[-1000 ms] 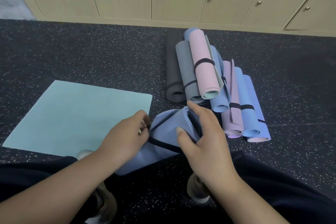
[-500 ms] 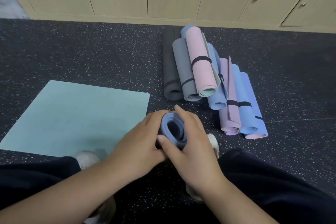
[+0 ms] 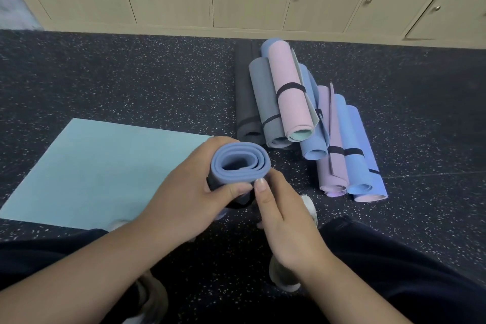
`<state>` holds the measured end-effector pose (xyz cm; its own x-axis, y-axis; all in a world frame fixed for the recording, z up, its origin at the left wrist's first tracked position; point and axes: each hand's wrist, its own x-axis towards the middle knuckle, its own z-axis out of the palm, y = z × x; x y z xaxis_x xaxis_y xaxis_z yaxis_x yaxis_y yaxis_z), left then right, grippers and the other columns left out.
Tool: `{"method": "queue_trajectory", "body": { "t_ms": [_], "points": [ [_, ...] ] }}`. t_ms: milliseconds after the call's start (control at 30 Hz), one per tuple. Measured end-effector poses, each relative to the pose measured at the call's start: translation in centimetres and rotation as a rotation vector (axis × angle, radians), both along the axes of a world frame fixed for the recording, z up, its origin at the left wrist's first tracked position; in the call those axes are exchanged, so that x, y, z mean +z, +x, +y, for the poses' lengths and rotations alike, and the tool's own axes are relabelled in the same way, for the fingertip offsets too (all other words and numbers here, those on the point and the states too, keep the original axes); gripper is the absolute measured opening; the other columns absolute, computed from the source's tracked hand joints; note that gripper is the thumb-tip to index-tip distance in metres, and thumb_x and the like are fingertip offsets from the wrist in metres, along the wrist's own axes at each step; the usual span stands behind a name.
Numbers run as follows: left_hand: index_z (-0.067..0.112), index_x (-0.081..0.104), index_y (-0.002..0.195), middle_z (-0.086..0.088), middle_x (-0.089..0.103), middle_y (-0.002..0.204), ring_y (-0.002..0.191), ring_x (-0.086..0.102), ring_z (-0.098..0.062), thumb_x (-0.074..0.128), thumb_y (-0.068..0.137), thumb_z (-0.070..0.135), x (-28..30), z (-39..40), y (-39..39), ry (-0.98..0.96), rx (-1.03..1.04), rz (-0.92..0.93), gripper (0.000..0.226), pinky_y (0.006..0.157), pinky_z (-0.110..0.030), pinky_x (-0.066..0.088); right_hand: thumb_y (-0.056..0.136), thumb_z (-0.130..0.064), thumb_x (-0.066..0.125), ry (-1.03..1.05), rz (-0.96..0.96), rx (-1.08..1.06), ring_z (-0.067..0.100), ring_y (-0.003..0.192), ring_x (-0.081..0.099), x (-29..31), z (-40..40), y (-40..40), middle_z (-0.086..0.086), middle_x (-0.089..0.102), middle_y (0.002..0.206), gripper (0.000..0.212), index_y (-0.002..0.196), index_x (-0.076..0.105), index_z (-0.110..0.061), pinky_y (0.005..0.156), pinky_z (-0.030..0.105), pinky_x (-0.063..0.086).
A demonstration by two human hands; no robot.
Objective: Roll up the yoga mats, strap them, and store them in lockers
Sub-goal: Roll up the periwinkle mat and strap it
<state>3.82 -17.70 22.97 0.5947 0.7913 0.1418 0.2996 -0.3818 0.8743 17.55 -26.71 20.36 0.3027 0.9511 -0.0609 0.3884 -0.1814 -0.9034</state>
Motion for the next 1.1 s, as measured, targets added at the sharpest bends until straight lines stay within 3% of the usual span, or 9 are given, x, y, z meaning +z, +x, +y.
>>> {"method": "queue_trajectory", "body": {
  "t_ms": [133, 300, 400, 533, 633, 767, 867, 1000, 1100],
  "points": [
    [0.049, 0.044, 0.117, 0.029, 0.052, 0.121, 0.108, 0.053, 0.005, 0.072, 0.079, 0.032, -0.9, 0.6, -0.5, 0.155, -0.071, 0.177, 0.05, 0.088, -0.015, 0.041, 0.081, -0.066, 0.046, 0.116, 0.127, 0.026, 0.001, 0.102, 0.059, 0.8, 0.0, -0.2, -0.022, 0.059, 0.113, 0.043, 0.12, 0.047, -0.048, 0.086, 0.031, 0.052],
    [0.032, 0.045, 0.133, 0.016, 0.041, 0.141, 0.135, 0.03, -0.003, 0.064, 0.07, 0.001, -3.6, 0.4, -0.7, 0.344, -0.249, 0.402, 0.072, 0.099, 0.001, 0.015, 0.071, -0.052, 0.071, -0.005, -0.043, 0.135, 0.001, 0.119, 0.05, -0.1, 0.1, -0.6, -0.016, 0.048, 0.13, 0.072, 0.134, 0.038, -0.037, 0.101, 0.031, 0.044],
    [0.051, 0.035, 0.129, 0.03, 0.034, 0.142, 0.131, 0.03, 0.008, 0.063, 0.075, 0.008, -3.9, 0.7, -0.8, 0.225, -0.275, 0.361, 0.075, 0.094, 0.002, 0.024, 0.073, -0.039, 0.074, -0.026, -0.128, 0.09, -0.008, 0.109, 0.049, -0.2, 0.0, -0.4, -0.023, 0.045, 0.124, 0.06, 0.119, 0.036, -0.044, 0.095, 0.017, 0.041],
    [0.055, 0.038, 0.117, 0.027, 0.052, 0.13, 0.121, 0.048, 0.008, 0.067, 0.082, 0.001, -4.8, 1.5, -0.9, -0.023, -0.244, 0.158, 0.071, 0.106, -0.023, 0.038, 0.078, -0.026, 0.065, -0.05, -0.228, 0.08, -0.006, 0.103, 0.047, 0.3, -0.2, 0.2, -0.027, 0.042, 0.12, 0.057, 0.112, 0.026, -0.051, 0.087, 0.012, 0.04],
    [0.05, 0.045, 0.119, 0.026, 0.05, 0.128, 0.121, 0.047, 0.007, 0.072, 0.081, 0.007, -5.5, 1.9, -1.2, 0.051, -0.222, 0.195, 0.064, 0.106, -0.024, 0.038, 0.078, -0.022, 0.062, -0.054, -0.213, 0.084, -0.006, 0.102, 0.047, 0.5, -0.2, 0.4, -0.026, 0.042, 0.118, 0.054, 0.113, 0.029, -0.047, 0.087, 0.013, 0.04],
    [0.023, 0.054, 0.134, 0.018, 0.047, 0.129, 0.114, 0.048, 0.0, 0.064, 0.088, 0.013, -5.9, 3.2, -1.8, 0.222, -0.165, 0.305, 0.048, 0.1, -0.019, 0.036, 0.074, -0.018, 0.056, -0.013, -0.2, 0.115, -0.008, 0.104, 0.043, 0.7, -0.1, 0.6, -0.02, 0.039, 0.119, 0.051, 0.116, 0.035, -0.039, 0.085, 0.009, 0.037],
    [0.023, 0.062, 0.126, 0.017, 0.053, 0.121, 0.11, 0.051, -0.003, 0.048, 0.077, 0.006, -5.3, 3.2, -1.9, 0.281, -0.065, 0.266, 0.054, 0.093, -0.01, 0.034, 0.076, -0.018, 0.058, -0.03, -0.149, 0.158, -0.014, 0.108, 0.038, 0.7, -0.2, 0.2, -0.015, 0.03, 0.123, 0.054, 0.109, 0.027, -0.047, 0.085, 0.002, 0.032],
    [0.019, 0.068, 0.119, 0.015, 0.057, 0.116, 0.113, 0.046, -0.002, 0.042, 0.067, 0.002, -4.3, 1.8, -1.3, 0.304, -0.042, 0.264, 0.061, 0.088, 0.008, 0.023, 0.077, -0.042, 0.073, -0.124, -0.017, 0.121, -0.015, 0.104, 0.04, 0.0, -0.6, -1.4, -0.019, 0.028, 0.117, 0.056, 0.101, 0.023, -0.046, 0.081, 0.001, 0.033],
    [0.015, 0.074, 0.107, 0.003, 0.071, 0.104, 0.105, 0.05, -0.006, 0.04, 0.07, 0.01, -3.8, 1.1, -0.7, 0.392, -0.106, 0.28, 0.05, 0.083, 0.003, 0.03, 0.075, -0.036, 0.074, -0.129, -0.055, 0.005, -0.003, 0.098, 0.045, -0.5, -0.5, -1.7, -0.013, 0.032, 0.113, 0.056, 0.098, 0.024, -0.039, 0.08, 0.009, 0.038]
  ]
}}
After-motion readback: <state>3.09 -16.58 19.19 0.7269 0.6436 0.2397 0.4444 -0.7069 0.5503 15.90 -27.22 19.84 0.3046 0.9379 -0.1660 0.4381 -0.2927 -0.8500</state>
